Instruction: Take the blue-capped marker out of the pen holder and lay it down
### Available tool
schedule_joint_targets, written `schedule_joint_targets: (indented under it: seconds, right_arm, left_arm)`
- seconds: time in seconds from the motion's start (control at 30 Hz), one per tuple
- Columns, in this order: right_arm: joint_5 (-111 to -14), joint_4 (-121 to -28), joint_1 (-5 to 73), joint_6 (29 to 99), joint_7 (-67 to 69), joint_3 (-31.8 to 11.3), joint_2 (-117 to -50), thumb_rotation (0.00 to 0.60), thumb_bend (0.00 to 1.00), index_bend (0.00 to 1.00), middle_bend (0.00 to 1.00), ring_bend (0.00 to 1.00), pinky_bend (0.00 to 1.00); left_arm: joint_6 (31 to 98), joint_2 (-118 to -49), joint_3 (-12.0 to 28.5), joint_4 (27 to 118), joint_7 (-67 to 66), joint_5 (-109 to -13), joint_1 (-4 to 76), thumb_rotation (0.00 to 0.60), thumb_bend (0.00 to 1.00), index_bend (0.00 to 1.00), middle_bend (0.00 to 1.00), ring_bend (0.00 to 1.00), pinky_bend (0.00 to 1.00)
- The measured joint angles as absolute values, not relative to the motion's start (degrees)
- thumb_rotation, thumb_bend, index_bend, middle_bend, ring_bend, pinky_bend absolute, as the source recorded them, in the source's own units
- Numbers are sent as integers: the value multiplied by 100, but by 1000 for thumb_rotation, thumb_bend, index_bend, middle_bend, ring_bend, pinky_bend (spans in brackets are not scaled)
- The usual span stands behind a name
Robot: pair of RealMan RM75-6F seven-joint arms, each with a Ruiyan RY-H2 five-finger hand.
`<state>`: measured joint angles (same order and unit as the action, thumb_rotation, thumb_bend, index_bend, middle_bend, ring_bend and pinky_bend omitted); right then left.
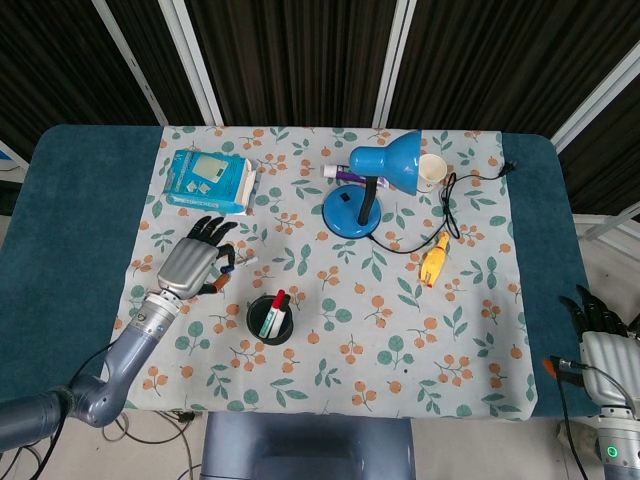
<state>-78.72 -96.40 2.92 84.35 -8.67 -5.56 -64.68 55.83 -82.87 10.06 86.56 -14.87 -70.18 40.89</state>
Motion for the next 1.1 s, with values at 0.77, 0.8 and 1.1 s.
schedule_joint_targets:
  seconds: [0.77,0.8,1.1]
  right_arm:
    - [-7910,-9587,303,8470,-973,-570,-6493,600,188,171,48,94,182]
    - [-7929,-9572,306,8477,-983,-568,-6493,600,187,170,48,94,182]
    - [-8008,-9506,316,8516,-963,-562,-6516,600,181,170,48,94,182]
  left_arm:
    - [7777,-6755,320,10824,-2725,-7434,2557,600,251,141,0,0,0]
    - [7908,-6707,237,10849,-2722,-7451,2409,600,251,140,0,0,0]
    - [8920,-6707,-341,10191,-2152,-8045,1352,600,251,138,0,0,0]
